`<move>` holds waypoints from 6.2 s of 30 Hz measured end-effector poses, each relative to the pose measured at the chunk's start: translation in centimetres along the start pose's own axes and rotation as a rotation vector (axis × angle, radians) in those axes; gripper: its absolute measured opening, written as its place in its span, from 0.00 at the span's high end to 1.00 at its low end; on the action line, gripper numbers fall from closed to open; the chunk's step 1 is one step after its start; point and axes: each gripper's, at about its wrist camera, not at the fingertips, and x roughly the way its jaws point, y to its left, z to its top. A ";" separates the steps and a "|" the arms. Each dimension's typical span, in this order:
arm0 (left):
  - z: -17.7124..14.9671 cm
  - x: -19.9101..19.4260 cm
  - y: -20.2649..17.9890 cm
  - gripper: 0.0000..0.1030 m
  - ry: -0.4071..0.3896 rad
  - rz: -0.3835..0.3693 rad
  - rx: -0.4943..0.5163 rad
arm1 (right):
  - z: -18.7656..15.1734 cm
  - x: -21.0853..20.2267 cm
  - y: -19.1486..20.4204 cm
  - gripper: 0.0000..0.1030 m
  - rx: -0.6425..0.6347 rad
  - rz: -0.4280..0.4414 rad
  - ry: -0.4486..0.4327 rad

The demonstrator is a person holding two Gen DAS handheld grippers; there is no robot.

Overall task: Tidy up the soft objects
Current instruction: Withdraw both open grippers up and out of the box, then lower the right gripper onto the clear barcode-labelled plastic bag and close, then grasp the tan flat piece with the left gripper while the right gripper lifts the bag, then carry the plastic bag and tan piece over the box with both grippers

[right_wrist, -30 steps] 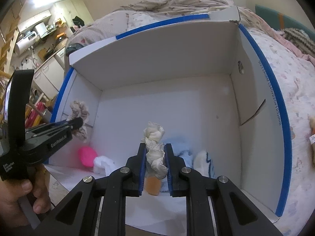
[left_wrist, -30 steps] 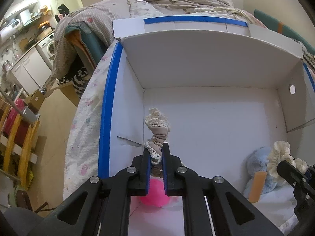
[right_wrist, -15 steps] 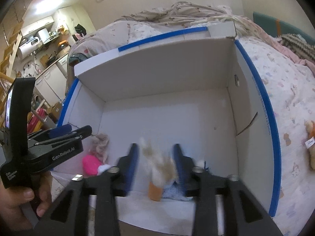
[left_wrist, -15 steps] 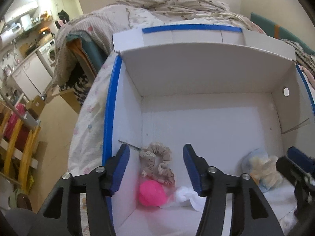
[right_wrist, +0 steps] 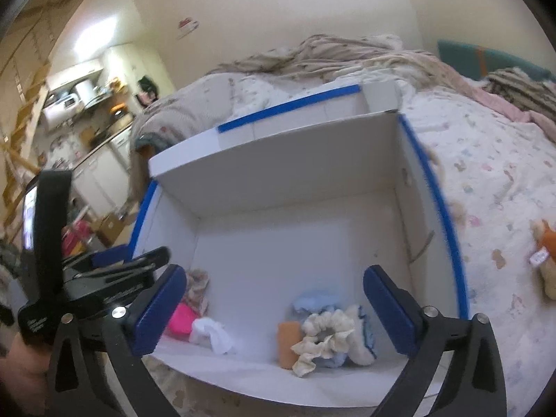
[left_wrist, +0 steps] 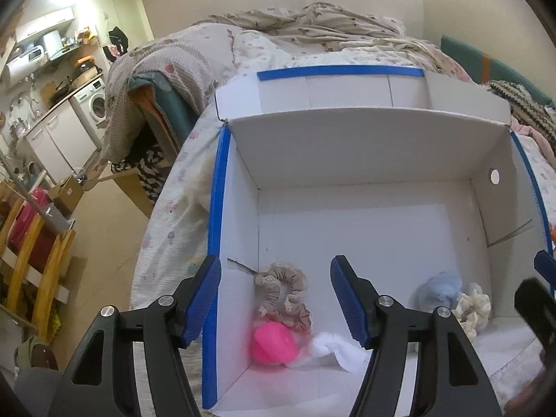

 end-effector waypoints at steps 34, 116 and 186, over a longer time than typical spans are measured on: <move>-9.7 -6.4 5.4 0.39 -0.029 -0.086 -0.022 | -6.7 -5.0 3.9 0.00 -0.087 -0.038 0.133; -12.6 3.0 1.7 0.94 0.328 -0.419 -0.117 | -10.6 0.5 2.6 0.73 0.035 -0.007 0.415; 1.8 5.5 -3.1 0.93 0.206 -0.247 0.038 | 1.2 7.7 0.5 0.73 -0.032 -0.116 0.365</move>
